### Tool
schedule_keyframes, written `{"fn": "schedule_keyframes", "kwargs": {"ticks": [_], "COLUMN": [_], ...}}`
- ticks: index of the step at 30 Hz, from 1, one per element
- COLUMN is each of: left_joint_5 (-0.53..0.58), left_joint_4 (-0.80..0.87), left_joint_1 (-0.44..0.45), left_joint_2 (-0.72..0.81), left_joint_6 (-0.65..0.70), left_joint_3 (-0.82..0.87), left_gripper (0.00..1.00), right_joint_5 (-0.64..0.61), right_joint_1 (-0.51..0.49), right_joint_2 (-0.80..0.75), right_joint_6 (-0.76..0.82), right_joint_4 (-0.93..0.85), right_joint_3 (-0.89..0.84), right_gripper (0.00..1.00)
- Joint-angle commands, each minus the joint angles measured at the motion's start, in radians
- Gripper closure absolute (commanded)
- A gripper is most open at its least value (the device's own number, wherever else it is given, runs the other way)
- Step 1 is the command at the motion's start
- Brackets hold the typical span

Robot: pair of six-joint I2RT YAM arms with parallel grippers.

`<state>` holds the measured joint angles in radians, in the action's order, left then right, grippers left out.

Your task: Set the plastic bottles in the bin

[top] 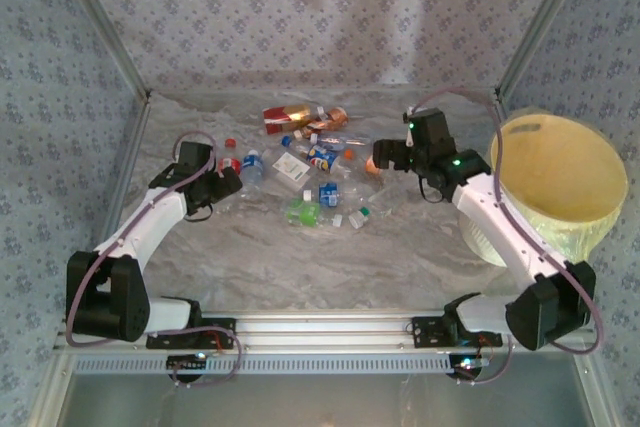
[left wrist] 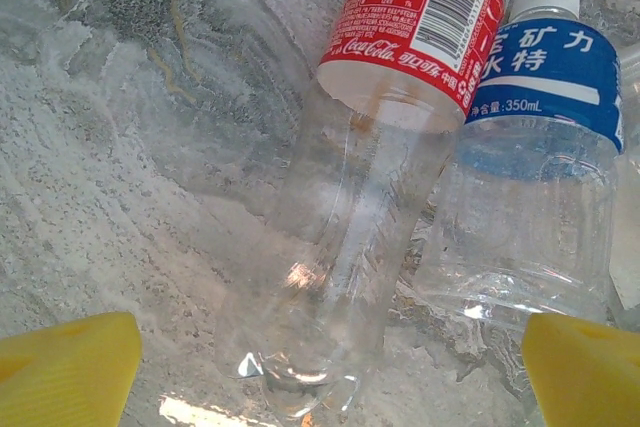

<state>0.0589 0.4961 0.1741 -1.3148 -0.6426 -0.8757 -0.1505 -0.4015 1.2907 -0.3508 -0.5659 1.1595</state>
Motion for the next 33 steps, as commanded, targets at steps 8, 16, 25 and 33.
{"fn": "schedule_keyframes", "kwargs": {"ticks": [8, 16, 25, 33], "left_joint_5": [-0.059, -0.041, -0.021, -0.014], "left_joint_4": [-0.002, -0.010, -0.010, -0.010], "left_joint_1": [0.024, 0.024, 0.024, 0.024], "left_joint_2": [0.019, 0.001, -0.013, -0.017], "left_joint_6": [-0.038, -0.031, -0.025, -0.026], "left_joint_3": [-0.034, -0.026, -0.020, -0.007], "left_gripper": [0.02, 0.02, 0.02, 0.02], "right_joint_5": [-0.242, -0.283, -0.199, -0.182], "right_joint_1": [-0.128, -0.151, -0.137, -0.118], "right_joint_2": [0.043, 0.157, 0.294, 0.404], "right_joint_6": [-0.609, -0.828, -0.839, -0.853], "right_joint_4": [0.040, 0.097, 0.221, 0.215], "right_joint_3": [-0.199, -0.221, -0.237, -0.240], "right_gripper": [0.00, 0.00, 0.02, 0.09]}}
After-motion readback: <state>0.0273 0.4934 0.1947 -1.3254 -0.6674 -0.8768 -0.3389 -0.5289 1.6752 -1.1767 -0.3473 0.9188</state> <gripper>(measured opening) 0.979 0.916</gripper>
